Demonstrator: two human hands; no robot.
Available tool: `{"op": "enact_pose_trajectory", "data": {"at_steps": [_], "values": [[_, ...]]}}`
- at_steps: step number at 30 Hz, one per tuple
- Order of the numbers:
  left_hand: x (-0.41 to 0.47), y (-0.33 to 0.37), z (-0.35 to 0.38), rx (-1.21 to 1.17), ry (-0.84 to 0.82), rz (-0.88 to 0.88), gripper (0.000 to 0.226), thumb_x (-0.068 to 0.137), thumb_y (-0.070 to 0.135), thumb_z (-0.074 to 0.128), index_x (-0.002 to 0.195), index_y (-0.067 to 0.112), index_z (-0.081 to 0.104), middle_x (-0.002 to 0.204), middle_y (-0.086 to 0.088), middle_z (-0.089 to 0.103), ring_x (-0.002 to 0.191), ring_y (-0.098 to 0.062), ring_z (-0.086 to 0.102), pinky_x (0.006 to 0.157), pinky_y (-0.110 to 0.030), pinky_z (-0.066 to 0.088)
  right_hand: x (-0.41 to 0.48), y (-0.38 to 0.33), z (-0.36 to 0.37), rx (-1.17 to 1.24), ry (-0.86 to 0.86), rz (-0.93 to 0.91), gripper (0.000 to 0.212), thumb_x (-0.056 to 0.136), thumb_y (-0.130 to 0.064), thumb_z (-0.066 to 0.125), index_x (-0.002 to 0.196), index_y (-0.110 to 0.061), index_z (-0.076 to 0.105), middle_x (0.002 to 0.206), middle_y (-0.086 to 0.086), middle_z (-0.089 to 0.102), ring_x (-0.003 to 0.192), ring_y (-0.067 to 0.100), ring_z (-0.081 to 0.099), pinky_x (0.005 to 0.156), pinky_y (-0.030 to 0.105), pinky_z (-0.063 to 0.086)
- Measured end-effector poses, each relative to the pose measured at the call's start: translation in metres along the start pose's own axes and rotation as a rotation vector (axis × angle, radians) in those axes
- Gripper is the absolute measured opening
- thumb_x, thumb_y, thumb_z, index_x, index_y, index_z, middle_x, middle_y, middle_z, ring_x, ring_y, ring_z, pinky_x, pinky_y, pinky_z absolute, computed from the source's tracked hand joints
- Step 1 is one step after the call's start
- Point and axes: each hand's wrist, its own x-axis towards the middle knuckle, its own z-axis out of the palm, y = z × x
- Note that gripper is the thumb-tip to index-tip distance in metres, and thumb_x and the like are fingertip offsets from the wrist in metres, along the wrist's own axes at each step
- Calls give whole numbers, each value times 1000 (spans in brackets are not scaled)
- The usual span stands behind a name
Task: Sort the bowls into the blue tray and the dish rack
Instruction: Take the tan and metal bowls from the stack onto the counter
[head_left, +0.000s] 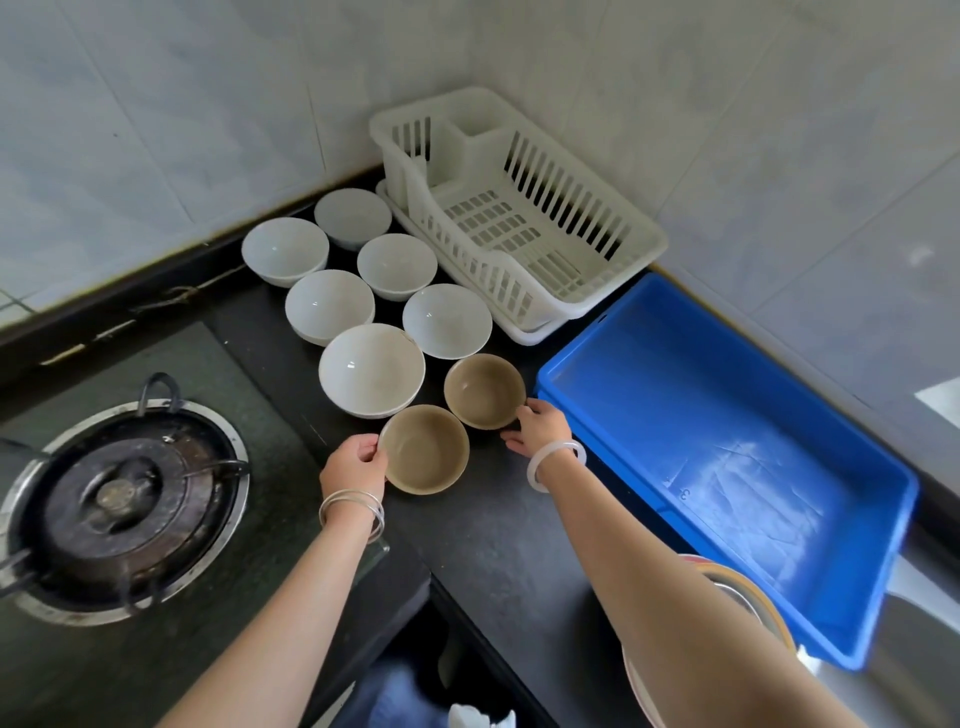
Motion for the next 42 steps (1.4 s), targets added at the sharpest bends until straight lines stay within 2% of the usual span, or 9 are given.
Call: {"op": "enact_pose_trajectory", "data": {"at_steps": [4, 8, 11, 15, 18, 23, 29, 36, 42], "values": [[-17, 9, -7, 104, 17, 80, 32, 86, 10, 55, 118, 9, 61, 120, -9, 66, 111, -27, 61, 99, -37, 45, -20, 4, -22, -71, 40, -76, 35, 98, -19, 42, 131, -16, 49, 116, 4, 58, 89, 20, 66, 83, 32, 56], [-44, 25, -6, 68, 42, 200, 24, 87, 8, 53, 108, 13, 64, 113, -6, 67, 103, -25, 62, 86, -30, 46, -51, 15, -59, -72, 77, -225, 23, 97, -22, 43, 109, -16, 62, 101, 0, 66, 75, 14, 66, 66, 22, 53], [-72, 35, 15, 73, -127, 244, 18, 88, 16, 55, 104, 16, 64, 103, -4, 68, 93, -23, 62, 79, -29, 47, -76, 33, -98, -77, 128, -301, 17, 95, -19, 46, 93, -19, 63, 88, -2, 69, 68, 13, 65, 63, 21, 53], [-121, 39, 64, 144, -442, 322, 18, 88, 15, 56, 104, 17, 64, 93, 2, 65, 90, -18, 65, 77, -31, 55, -104, 75, -157, -126, 272, -293, 16, 93, -11, 49, 92, -14, 64, 84, 7, 70, 63, 17, 63, 66, 28, 52], [-158, 33, 102, 256, -586, 377, 14, 88, 18, 57, 100, 24, 63, 92, 8, 63, 84, -8, 62, 68, -18, 47, -124, 111, -195, -241, 419, -238, 13, 89, -9, 56, 90, -14, 68, 92, 13, 73, 78, 27, 66, 79, 33, 48], [-206, 22, 141, 481, -733, 508, 23, 85, 22, 62, 108, 17, 64, 105, 3, 68, 90, -8, 60, 73, -15, 43, -150, 163, -232, -463, 606, -107, 18, 86, -12, 57, 94, -13, 72, 100, 11, 73, 98, 30, 64, 77, 31, 44], [-223, 19, 156, 742, -670, 684, 25, 87, 21, 58, 110, 16, 64, 108, -2, 67, 101, -19, 62, 85, -28, 49, -163, 186, -234, -542, 699, -86, 20, 90, -22, 53, 97, -14, 69, 100, 8, 70, 94, 29, 61, 73, 32, 44], [-235, 23, 163, 966, -625, 843, 23, 89, 18, 55, 111, 13, 60, 106, -7, 64, 97, -24, 62, 82, -33, 53, -162, 185, -222, -652, 674, -64, 24, 90, -15, 43, 89, -10, 66, 97, 10, 60, 83, 28, 58, 64, 28, 37], [-231, 29, 164, 881, -671, 717, 24, 88, 13, 55, 111, 14, 62, 105, -4, 67, 98, -21, 62, 85, -31, 53, -162, 187, -226, -503, 671, -56, 9, 87, -19, 57, 89, -10, 60, 94, 8, 64, 80, 24, 56, 68, 30, 43]]}}
